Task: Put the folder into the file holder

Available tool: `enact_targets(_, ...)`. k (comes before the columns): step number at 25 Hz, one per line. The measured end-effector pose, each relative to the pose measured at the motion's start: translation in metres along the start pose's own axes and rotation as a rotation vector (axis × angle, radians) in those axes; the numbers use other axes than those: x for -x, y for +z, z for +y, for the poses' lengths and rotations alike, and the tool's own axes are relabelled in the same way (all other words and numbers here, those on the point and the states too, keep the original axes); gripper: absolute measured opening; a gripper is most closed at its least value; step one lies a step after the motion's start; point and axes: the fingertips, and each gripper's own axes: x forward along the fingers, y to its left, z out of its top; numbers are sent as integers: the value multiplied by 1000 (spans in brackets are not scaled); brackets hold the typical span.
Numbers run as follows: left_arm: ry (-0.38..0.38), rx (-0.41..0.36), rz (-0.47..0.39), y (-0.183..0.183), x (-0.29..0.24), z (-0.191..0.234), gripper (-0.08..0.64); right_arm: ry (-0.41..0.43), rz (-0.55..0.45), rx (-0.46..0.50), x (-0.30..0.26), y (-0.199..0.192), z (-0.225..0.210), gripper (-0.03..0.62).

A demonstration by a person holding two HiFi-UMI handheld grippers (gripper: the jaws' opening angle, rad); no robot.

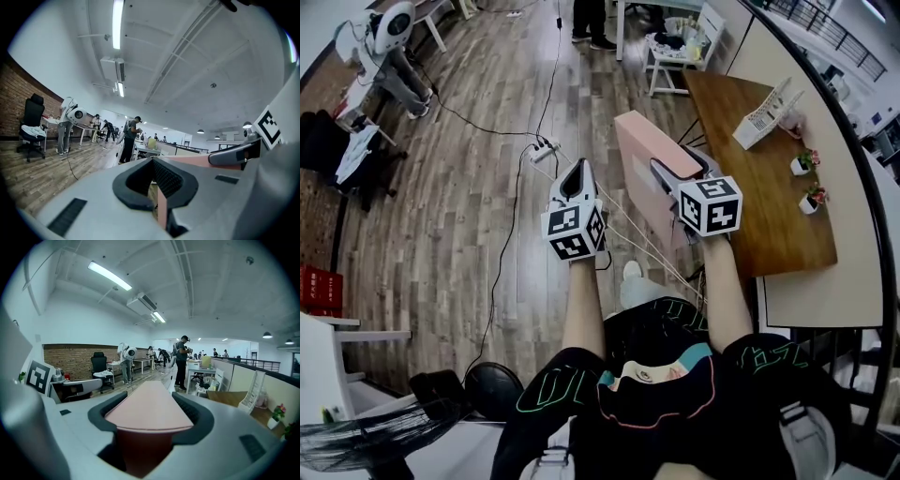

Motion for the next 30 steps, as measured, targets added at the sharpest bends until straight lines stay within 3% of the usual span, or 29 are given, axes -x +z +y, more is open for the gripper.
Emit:
enact_targets(10,64,-2,51,-15,-68,48,-3,0,27,-53,-88,0,-38,298)
enact_targets(23,177,19,179,-46,-226,113,-3,79,111,-105,-269,9,-119,296)
enact_targets(30,177,-35,218,-45,-307,107,-2,73,141,-158,-329,6,-182,296)
